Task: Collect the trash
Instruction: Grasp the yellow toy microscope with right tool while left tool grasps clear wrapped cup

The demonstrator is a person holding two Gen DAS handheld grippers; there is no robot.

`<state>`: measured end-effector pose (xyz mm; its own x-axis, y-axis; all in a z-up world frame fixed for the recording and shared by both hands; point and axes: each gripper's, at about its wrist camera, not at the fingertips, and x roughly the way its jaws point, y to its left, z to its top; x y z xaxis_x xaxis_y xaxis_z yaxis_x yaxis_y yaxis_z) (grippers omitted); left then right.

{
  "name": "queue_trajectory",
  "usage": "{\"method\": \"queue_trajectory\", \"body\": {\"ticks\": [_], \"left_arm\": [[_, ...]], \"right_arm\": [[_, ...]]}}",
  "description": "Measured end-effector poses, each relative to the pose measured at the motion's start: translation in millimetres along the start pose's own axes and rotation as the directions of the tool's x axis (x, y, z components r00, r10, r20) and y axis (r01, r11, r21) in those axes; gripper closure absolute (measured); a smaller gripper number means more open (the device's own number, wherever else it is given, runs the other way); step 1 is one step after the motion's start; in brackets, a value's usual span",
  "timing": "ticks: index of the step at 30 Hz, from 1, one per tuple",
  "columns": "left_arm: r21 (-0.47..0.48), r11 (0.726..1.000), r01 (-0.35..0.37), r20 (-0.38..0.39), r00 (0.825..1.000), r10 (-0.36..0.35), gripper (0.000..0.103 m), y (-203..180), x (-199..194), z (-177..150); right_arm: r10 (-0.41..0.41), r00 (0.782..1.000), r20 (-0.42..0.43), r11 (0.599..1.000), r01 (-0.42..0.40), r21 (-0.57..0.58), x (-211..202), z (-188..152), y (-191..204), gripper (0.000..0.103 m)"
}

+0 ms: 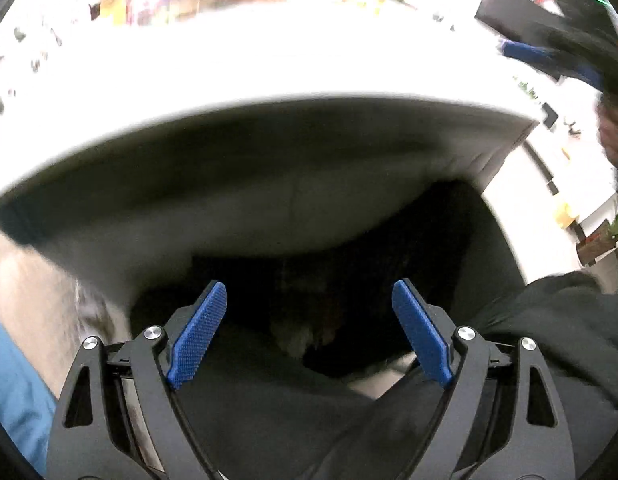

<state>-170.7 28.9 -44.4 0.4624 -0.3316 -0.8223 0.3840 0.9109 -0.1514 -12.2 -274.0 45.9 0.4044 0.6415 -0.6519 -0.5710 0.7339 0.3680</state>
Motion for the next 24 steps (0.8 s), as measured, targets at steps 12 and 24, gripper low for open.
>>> {"method": "queue_trajectory", "body": {"ticks": [12, 24], "left_arm": [[-0.034, 0.999, -0.028, 0.182, 0.983, 0.034, 0.015, -8.8, -33.0, 51.3], [-0.144, 0.989, -0.028, 0.212, 0.976, 0.059, 0.015, 1.5, -27.4, 78.9]], "right_arm": [[-0.350, 0.885, -0.306, 0.901, 0.229, -0.369, 141.8, 153.7, -86.0, 0.029], [-0.242, 0.847, -0.473, 0.964, 0.155, -0.215, 130.5, 117.3, -113.3, 0.044]]}}
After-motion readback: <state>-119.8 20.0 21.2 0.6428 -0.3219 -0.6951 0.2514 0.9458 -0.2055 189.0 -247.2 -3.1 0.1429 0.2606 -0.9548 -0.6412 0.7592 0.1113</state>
